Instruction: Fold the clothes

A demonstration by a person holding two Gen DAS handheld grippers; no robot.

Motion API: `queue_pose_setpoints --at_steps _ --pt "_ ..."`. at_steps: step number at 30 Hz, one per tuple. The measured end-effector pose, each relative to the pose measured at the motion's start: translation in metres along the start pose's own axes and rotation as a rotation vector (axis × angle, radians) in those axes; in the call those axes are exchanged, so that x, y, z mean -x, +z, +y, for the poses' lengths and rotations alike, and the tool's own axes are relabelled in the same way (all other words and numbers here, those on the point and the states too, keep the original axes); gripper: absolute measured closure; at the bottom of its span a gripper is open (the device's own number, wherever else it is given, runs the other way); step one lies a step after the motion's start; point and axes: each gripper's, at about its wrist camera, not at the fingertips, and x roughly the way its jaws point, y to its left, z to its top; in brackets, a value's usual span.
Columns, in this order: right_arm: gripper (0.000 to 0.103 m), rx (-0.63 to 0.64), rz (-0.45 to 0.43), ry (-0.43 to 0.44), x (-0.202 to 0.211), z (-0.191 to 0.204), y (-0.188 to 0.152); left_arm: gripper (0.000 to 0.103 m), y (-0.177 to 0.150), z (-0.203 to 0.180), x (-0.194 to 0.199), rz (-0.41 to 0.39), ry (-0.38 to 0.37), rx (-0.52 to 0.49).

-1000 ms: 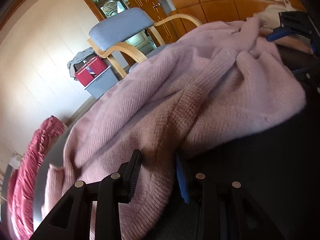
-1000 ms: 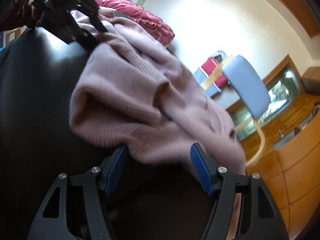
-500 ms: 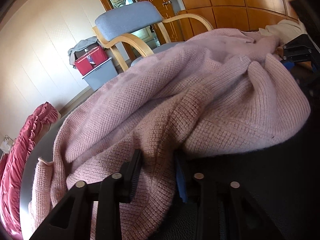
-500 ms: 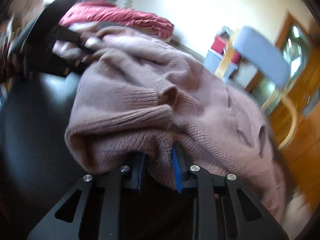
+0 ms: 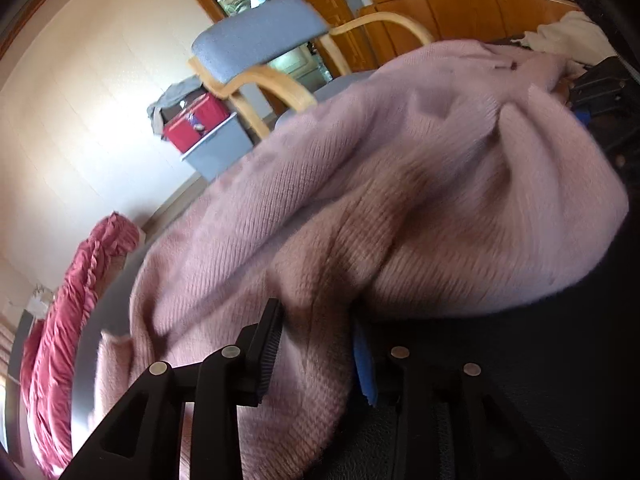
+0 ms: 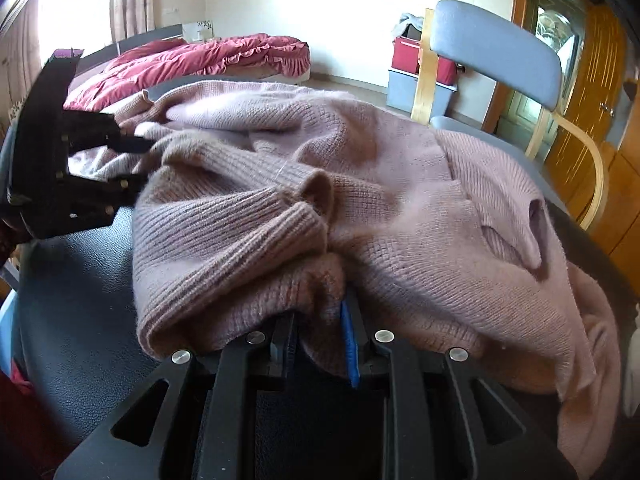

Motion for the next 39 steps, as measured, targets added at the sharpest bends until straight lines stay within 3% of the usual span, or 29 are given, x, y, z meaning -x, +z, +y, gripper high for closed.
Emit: queue_pose_setpoints --at_steps 11,18,25,26,29,30,33,36,39 --pt "0.081 -0.015 -0.001 0.003 0.0 -0.001 -0.004 0.061 -0.005 0.032 -0.018 0.031 -0.135 0.276" --pt "0.08 -0.049 0.001 0.046 0.0 -0.007 -0.005 0.037 -0.007 0.024 -0.021 0.055 -0.041 0.261" --pt "0.065 0.04 0.021 -0.009 -0.001 0.011 -0.005 0.035 -0.009 0.015 -0.021 0.057 0.029 0.216" --pt "0.065 0.045 0.022 -0.013 -0.001 0.012 -0.005 0.039 -0.01 0.015 -0.02 0.055 0.02 0.215" --pt "0.057 0.023 0.025 0.039 -0.001 0.006 -0.006 0.07 -0.008 0.012 -0.021 0.05 -0.001 0.197" --pt "0.051 0.013 0.026 0.068 -0.001 0.003 -0.006 0.075 -0.008 0.01 -0.021 0.051 0.011 0.184" --pt "0.053 0.016 0.029 0.07 -0.001 0.005 -0.005 0.082 -0.008 0.001 -0.016 0.034 0.044 0.145" --pt "0.084 0.017 0.013 0.025 0.004 0.006 -0.005 0.091 -0.007 0.005 0.002 -0.032 0.056 0.185" --pt "0.089 -0.068 -0.026 0.038 0.014 -0.006 -0.004 0.092 -0.004 0.019 0.03 -0.133 0.043 0.283"
